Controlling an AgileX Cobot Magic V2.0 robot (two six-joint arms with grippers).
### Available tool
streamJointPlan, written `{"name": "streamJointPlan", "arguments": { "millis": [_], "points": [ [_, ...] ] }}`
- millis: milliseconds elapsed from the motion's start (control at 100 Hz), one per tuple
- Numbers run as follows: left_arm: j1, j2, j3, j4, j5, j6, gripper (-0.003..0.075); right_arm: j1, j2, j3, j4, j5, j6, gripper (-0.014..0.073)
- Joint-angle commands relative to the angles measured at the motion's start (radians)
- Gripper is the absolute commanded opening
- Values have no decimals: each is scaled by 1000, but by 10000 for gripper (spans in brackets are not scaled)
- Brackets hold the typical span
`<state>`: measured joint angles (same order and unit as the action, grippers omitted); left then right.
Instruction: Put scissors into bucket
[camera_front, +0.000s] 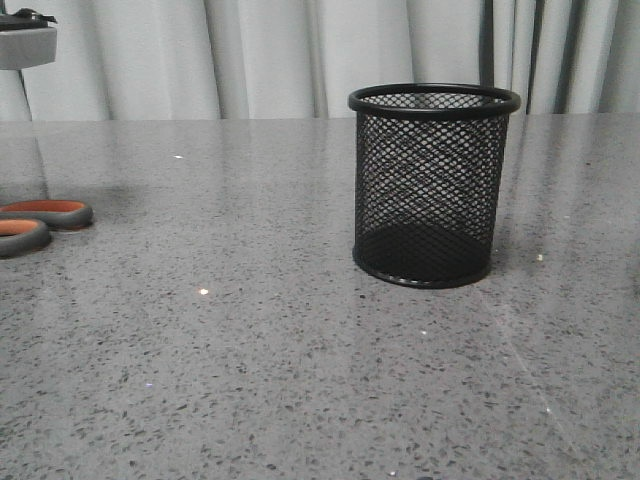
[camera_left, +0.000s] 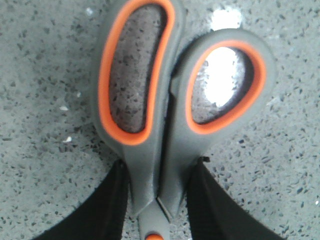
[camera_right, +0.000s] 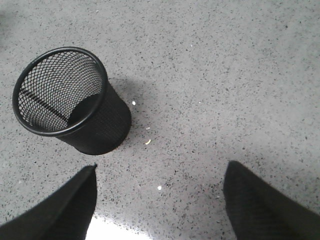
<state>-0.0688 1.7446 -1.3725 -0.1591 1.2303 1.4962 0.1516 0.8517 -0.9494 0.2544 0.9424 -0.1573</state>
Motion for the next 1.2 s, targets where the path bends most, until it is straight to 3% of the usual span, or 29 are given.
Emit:
{"name": "streamJointPlan", "arguments": {
  "millis": [0,350,630,750,1010,1190],
  "points": [
    [-10,-44,-48,-32,48,-21,-2,1,1,-34,14,-61,-10,476],
    [-17,-150,-158,-51,48,-85,-2,1,1,-34,15,-65,-10,476],
    [-136,-255,-210,-51,48,-141,-2,1,1,-34,77,-103,-12,476],
    [-208,-279,-264,-51,48,-221,-2,1,1,-34,174,-124,-46,476],
    [-355,-287,-404,-51,46,-351,-2,1,1,-34,579,-156,-241,476],
    [-460,-287,-460,-38,40,-409,-2,1,1,-34,778,-173,-338,476]
  ]
}}
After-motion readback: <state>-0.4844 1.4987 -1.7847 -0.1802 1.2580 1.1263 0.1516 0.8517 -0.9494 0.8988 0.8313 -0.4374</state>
